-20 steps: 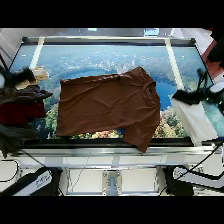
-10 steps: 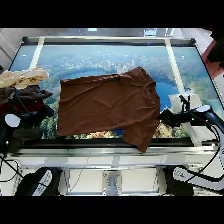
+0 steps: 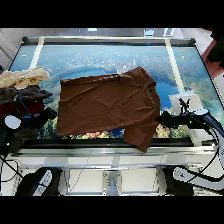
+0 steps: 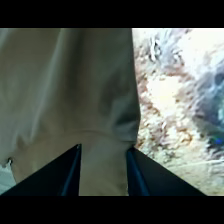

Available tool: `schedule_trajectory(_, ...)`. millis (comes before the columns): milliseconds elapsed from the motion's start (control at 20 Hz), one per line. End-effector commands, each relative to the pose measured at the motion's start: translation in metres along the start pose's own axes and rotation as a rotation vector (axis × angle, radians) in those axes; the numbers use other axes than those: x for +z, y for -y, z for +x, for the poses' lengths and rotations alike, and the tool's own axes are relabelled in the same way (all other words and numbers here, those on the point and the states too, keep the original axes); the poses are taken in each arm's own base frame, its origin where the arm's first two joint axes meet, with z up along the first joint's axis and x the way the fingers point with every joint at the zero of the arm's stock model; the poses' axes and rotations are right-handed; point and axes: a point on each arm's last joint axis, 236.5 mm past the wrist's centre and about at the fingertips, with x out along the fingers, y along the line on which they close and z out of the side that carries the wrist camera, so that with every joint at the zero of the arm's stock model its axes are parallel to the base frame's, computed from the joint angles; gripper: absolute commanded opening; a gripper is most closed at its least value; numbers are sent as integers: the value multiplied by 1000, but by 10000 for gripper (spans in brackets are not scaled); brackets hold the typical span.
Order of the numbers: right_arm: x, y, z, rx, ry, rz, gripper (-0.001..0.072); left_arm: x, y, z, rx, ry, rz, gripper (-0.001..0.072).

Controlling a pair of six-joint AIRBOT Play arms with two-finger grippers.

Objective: Fold the shirts.

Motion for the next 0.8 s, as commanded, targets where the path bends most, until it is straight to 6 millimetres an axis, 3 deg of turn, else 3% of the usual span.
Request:
schedule_trajectory(0,8,-1,0,3,36,13,350,-3,0,0,-2,-12,0,643)
schedule_trajectory(100,10,-4,0,20,42,26,338,-4,0,0,-2,-17,-1,643)
schedule_trajectory(150,10,-5,0,21,43,27,246,-8,0,0,0,-33,-13,643)
schedule_trajectory(200,10,-4,0,21,43,27,80,-17,-2,0,9,-69,-50,643)
schedule_trajectory(250,10,-4,0,20,44,26,27,-28,-10,2,40,-104,-116,643)
schedule_trajectory(400,11,-5,0,24,48,29,27,-48,-31,14,114,-126,-331,643)
schedule_trajectory(500,11,-6,0,25,47,29,27,-59,-29,20,91,-148,-378,643)
schedule_trajectory(750,11,-9,0,40,50,24,27,-99,-43,32,128,-233,-428,643)
